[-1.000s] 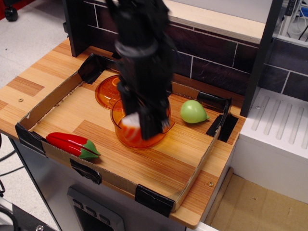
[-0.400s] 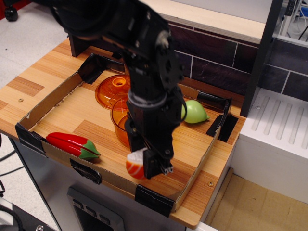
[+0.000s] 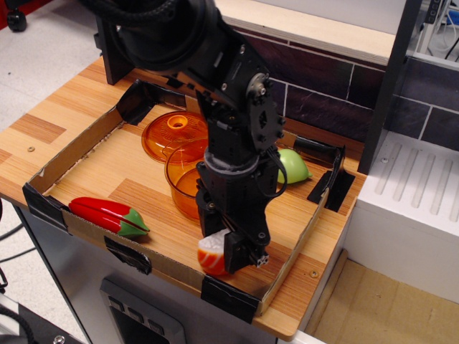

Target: Take sushi out of pot

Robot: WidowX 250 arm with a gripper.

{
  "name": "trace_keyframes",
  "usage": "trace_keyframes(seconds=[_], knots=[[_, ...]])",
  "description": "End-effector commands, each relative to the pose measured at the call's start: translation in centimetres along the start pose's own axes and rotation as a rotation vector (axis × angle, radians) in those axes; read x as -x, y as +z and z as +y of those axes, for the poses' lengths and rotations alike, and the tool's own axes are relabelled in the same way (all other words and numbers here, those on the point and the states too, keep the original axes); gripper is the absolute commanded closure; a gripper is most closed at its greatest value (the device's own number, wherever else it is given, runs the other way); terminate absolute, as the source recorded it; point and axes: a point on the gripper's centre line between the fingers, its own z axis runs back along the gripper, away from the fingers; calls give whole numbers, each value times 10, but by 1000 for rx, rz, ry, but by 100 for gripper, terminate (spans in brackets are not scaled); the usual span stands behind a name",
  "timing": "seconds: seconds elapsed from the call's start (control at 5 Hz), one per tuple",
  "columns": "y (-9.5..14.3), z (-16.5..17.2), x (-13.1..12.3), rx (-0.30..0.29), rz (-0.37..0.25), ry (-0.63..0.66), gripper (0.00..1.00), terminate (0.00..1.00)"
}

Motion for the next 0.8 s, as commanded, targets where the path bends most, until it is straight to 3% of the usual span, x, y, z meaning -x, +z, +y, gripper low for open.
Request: trace_keyframes(seconds=[0.0, 0.2, 0.4, 0.6], knots=[[27, 5, -7, 14, -70, 104, 0, 0], [66, 7, -12, 103, -119, 206, 0, 0], [110, 11, -16, 211, -103, 277, 0, 0], [149, 19, -14, 229, -146, 337, 0, 0]])
